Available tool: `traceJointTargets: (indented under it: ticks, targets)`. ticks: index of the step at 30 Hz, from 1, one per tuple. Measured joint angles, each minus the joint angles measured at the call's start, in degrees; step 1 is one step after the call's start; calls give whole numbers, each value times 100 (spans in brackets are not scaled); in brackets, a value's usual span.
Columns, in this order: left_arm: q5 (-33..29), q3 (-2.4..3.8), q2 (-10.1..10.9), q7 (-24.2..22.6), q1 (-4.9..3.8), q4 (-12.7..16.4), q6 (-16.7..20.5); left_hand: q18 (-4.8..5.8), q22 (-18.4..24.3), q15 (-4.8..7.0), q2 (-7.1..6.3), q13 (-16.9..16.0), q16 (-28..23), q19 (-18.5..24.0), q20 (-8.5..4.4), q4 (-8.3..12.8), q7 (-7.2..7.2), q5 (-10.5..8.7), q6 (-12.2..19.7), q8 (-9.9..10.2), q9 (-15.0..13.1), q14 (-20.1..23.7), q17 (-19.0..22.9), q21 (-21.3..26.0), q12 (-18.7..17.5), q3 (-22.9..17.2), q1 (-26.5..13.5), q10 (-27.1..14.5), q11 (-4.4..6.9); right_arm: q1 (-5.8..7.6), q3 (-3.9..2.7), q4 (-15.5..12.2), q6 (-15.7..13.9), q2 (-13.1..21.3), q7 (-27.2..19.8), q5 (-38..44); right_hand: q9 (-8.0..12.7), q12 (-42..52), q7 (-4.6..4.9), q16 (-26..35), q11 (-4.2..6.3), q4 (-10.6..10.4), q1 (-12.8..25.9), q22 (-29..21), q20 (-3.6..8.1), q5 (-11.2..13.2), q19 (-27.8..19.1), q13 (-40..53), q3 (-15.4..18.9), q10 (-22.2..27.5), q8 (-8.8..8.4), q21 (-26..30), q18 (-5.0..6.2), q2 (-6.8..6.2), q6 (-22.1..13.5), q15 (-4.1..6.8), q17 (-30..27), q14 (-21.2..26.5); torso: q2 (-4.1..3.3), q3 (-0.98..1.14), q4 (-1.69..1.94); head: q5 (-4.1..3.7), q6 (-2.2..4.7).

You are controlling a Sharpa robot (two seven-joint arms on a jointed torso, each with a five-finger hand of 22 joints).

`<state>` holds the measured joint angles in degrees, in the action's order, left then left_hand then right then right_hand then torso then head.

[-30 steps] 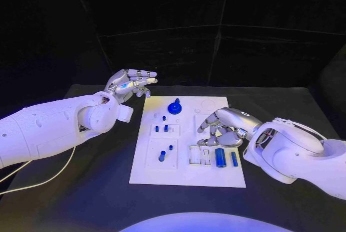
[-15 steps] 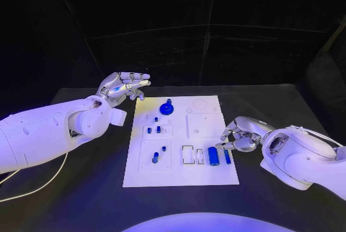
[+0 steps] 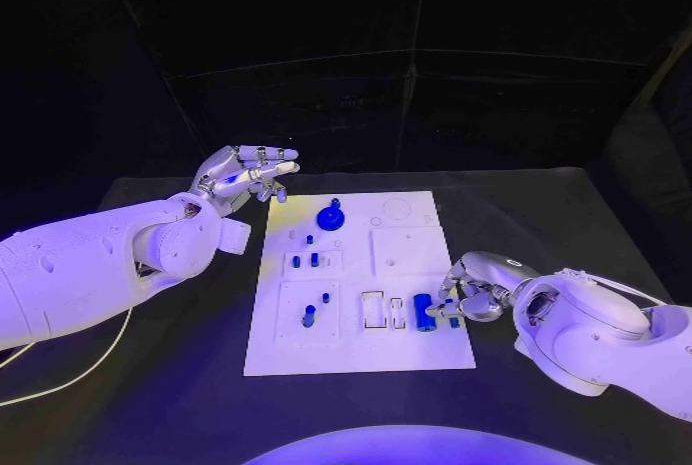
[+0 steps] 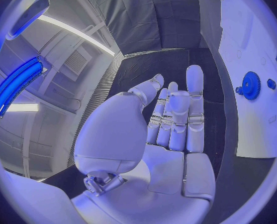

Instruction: Assemble the parts on the task board

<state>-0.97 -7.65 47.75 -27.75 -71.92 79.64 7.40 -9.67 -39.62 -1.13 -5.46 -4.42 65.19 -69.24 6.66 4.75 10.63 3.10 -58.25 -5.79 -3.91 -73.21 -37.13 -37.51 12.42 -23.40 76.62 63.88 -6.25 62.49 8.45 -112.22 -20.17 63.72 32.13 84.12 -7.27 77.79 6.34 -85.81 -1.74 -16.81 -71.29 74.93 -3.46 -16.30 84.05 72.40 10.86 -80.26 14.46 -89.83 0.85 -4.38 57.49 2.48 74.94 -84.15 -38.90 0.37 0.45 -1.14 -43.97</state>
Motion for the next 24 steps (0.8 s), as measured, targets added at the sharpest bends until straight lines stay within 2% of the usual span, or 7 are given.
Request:
traceJointTargets:
  ticks: [11,24]
  targets:
    - [0,-2,18,0,0,7,-6,0,-1,0,0,0,0,0,0,0,0,0,0,0,0,0,0,0,0,0,0,0,0,-126,8,124,75,-230,62,126,-23,69,0,-43,21,16,22,0,0,0,0,92,16,-21,48,0,0,22,0,0,-1,0,-1,1,-6,14,-21]
    - [0,-2,27,1,0,-2,-10,0,4,0,0,5,0,0,0,0,0,0,0,0,0,0,-1,0,0,0,0,0,0,-160,7,180,71,-407,74,269,-52,69,-31,-42,42,16,20,-1,0,-1,0,134,16,-41,85,0,1,25,34,0,-1,0,-1,1,-6,14,-24]
